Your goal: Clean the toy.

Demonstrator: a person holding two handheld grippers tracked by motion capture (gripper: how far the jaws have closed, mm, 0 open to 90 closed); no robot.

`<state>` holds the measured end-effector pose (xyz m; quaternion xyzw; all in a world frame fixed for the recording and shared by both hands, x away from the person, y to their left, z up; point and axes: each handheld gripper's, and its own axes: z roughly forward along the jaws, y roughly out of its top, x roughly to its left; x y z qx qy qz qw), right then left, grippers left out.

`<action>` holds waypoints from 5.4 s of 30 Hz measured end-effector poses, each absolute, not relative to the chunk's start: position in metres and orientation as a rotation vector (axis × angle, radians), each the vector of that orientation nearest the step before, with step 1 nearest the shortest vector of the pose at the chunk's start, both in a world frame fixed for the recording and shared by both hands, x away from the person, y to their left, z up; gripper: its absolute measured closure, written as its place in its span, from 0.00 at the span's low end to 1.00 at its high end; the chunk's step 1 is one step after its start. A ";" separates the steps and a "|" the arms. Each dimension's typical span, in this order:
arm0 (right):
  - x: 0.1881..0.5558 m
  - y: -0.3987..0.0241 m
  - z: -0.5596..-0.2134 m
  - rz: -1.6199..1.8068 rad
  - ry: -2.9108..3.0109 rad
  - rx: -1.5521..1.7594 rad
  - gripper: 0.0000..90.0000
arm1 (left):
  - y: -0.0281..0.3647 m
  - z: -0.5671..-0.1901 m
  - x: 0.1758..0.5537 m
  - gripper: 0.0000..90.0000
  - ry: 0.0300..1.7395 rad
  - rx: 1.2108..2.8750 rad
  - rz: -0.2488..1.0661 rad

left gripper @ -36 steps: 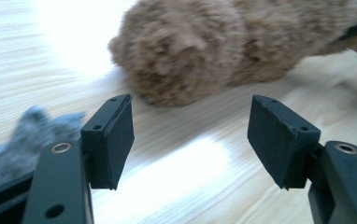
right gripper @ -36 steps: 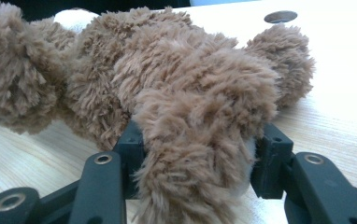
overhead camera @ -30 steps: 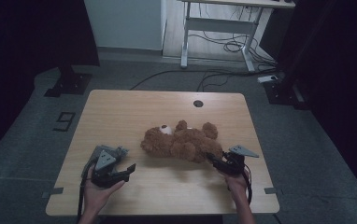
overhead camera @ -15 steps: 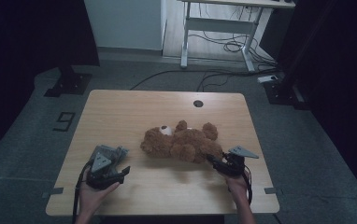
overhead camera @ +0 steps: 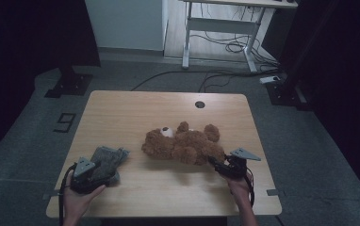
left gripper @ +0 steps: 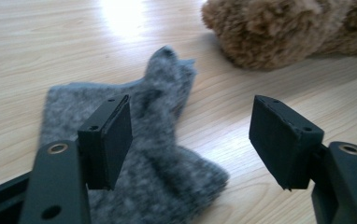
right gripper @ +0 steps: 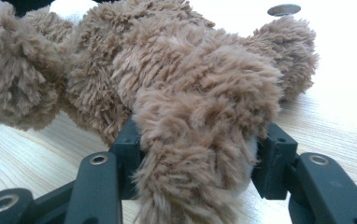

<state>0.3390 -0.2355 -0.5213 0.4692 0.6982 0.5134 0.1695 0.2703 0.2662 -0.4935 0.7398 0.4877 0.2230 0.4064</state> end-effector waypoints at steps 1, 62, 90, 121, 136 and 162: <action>0.339 -0.236 -0.521 1.458 1.987 1.333 0.53 | 0.270 -0.496 0.272 0.36 1.246 1.872 0.564; 0.339 -0.239 -0.525 1.490 2.027 1.312 0.59 | 0.254 -0.501 0.294 0.86 1.193 1.790 0.455; 0.343 -0.240 -0.528 1.509 2.032 1.327 0.59 | 0.078 -0.454 0.376 0.85 0.878 2.023 0.307; 0.350 -0.219 -0.529 1.488 2.143 1.213 0.66 | 0.137 -0.476 0.350 0.85 0.938 1.957 0.350; 0.350 -0.218 -0.531 1.491 2.132 1.203 0.65 | 0.169 -0.458 0.345 0.85 0.957 1.884 0.321; 0.348 -0.223 -0.530 1.488 2.163 1.180 0.65 | 0.136 -0.480 0.339 0.85 0.920 1.974 0.291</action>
